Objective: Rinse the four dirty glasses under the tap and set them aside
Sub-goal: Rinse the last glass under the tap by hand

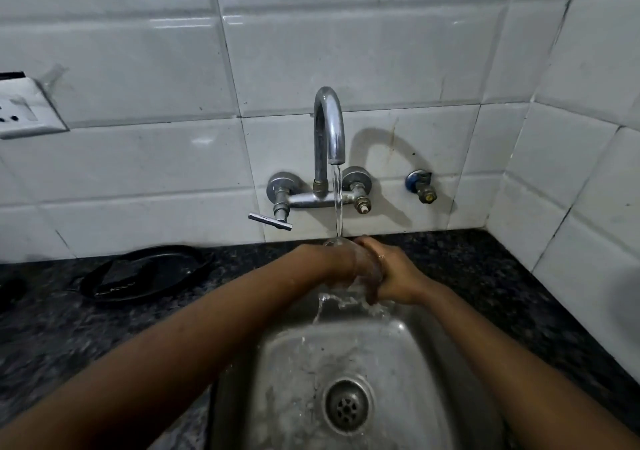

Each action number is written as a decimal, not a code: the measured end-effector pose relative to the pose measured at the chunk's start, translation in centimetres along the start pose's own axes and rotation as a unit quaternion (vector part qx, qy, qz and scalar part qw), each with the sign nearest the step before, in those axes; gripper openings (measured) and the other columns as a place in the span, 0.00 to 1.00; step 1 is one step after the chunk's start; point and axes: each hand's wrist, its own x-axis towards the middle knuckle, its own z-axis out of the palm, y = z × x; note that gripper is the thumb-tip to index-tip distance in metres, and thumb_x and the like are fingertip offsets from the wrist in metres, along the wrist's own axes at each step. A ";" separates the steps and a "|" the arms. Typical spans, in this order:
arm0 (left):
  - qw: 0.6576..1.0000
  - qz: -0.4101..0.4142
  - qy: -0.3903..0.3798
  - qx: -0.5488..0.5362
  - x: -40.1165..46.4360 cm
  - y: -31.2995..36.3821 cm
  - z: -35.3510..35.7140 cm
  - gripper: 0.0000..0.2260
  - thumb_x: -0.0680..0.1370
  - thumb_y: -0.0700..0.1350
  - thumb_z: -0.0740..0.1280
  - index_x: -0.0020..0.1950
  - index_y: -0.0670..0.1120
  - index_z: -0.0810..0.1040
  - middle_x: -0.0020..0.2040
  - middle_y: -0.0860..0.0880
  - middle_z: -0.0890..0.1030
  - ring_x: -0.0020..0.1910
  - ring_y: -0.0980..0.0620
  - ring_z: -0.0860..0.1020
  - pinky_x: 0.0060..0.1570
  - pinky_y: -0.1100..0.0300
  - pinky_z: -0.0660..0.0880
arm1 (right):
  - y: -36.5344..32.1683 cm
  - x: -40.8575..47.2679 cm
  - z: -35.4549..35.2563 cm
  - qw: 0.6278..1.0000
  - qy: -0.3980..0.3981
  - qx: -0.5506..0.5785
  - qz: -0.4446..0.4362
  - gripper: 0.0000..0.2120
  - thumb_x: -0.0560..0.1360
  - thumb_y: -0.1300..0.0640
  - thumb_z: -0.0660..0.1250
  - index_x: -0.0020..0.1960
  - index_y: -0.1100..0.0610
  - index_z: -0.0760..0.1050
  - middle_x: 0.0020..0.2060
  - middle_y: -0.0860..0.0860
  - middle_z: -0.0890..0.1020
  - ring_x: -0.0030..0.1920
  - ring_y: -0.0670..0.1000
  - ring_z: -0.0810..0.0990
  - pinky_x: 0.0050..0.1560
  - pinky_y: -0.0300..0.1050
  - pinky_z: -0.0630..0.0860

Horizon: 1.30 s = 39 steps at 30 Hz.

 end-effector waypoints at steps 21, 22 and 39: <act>0.706 0.012 0.353 -0.613 0.3 -3.1 3.0 0.15 0.74 0.48 0.68 0.27 0.46 0.76 0.24 0.48 0.74 0.26 0.50 0.70 0.36 0.57 0.72 | -1.1 -1.7 4.0 0.903 -0.071 0.398 0.144 0.32 0.65 0.67 0.74 0.65 0.54 0.68 0.55 0.54 0.79 0.52 0.54 0.80 0.50 0.54 0.80; 0.709 0.010 0.346 -0.614 0.2 -3.1 3.0 0.15 0.74 0.48 0.68 0.27 0.47 0.75 0.25 0.48 0.73 0.27 0.50 0.70 0.36 0.57 0.72 | -0.9 -1.7 4.1 0.891 -0.086 0.418 0.152 0.27 0.64 0.66 0.75 0.61 0.56 0.72 0.52 0.57 0.81 0.50 0.56 0.82 0.47 0.53 0.80; 0.728 0.043 0.286 -0.622 -0.7 -3.6 3.7 0.14 0.77 0.57 0.60 0.49 0.50 0.79 0.50 0.43 0.82 0.48 0.45 0.80 0.46 0.53 0.76 | -3.9 -0.8 -1.3 0.988 0.036 -0.107 0.104 0.37 0.55 0.56 0.80 0.61 0.49 0.73 0.54 0.48 0.78 0.55 0.53 0.77 0.57 0.56 0.75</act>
